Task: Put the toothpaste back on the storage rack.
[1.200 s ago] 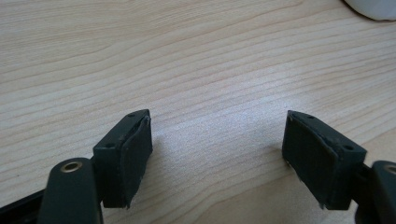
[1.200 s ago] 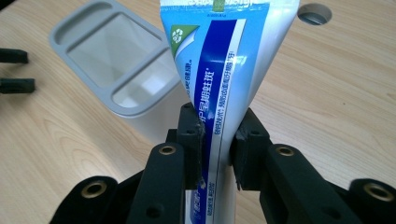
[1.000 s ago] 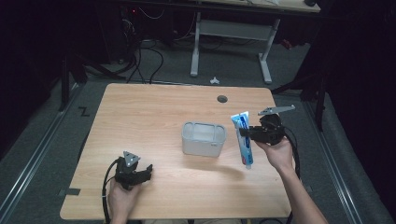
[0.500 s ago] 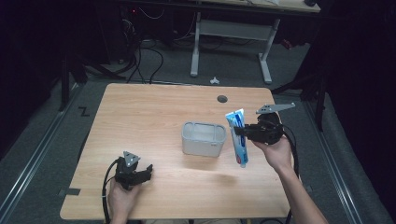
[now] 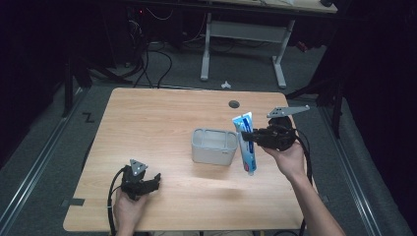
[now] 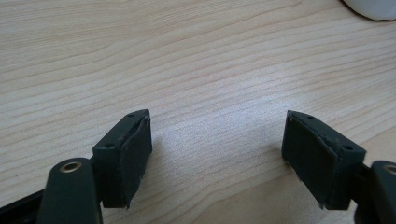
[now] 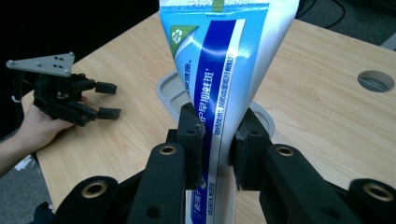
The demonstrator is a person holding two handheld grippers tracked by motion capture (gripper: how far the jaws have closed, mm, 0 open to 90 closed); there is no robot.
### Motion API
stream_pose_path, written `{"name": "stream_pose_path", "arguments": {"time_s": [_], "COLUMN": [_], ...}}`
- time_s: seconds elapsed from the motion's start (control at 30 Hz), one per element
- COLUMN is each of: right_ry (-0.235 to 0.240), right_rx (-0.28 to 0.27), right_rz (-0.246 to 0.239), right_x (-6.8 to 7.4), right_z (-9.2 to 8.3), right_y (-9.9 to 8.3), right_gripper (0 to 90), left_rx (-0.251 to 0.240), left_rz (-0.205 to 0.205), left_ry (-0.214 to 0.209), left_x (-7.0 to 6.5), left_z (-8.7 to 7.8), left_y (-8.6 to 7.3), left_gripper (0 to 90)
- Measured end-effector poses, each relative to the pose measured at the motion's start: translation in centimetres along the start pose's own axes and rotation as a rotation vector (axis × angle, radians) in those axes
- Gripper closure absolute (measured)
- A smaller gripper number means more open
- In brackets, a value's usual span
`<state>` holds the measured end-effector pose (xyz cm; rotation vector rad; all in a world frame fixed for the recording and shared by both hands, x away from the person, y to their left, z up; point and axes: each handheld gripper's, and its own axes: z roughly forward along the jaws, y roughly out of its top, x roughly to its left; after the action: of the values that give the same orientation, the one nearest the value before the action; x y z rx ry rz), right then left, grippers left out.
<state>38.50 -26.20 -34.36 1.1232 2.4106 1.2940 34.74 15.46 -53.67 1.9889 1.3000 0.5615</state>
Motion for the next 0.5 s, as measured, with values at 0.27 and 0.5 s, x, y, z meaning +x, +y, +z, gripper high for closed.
{"name": "stream_pose_path", "arguments": {"time_s": [0.27, 0.5], "right_ry": [0.025, 0.039], "right_rx": [-0.02, -0.035], "right_rz": [-0.01, -0.018], "right_x": [0.7, 1.0], "right_z": [0.0, 0.0], "right_y": [1.0, 1.8], "right_gripper": [75.8, 75.9], "left_rx": [0.0, 0.0], "left_rz": [0.0, 0.0], "left_ry": [0.0, -0.001], "left_x": [0.0, 0.0], "left_z": [0.0, 0.0], "left_y": [0.0, 0.0], "left_gripper": [24.9, 24.9]}}
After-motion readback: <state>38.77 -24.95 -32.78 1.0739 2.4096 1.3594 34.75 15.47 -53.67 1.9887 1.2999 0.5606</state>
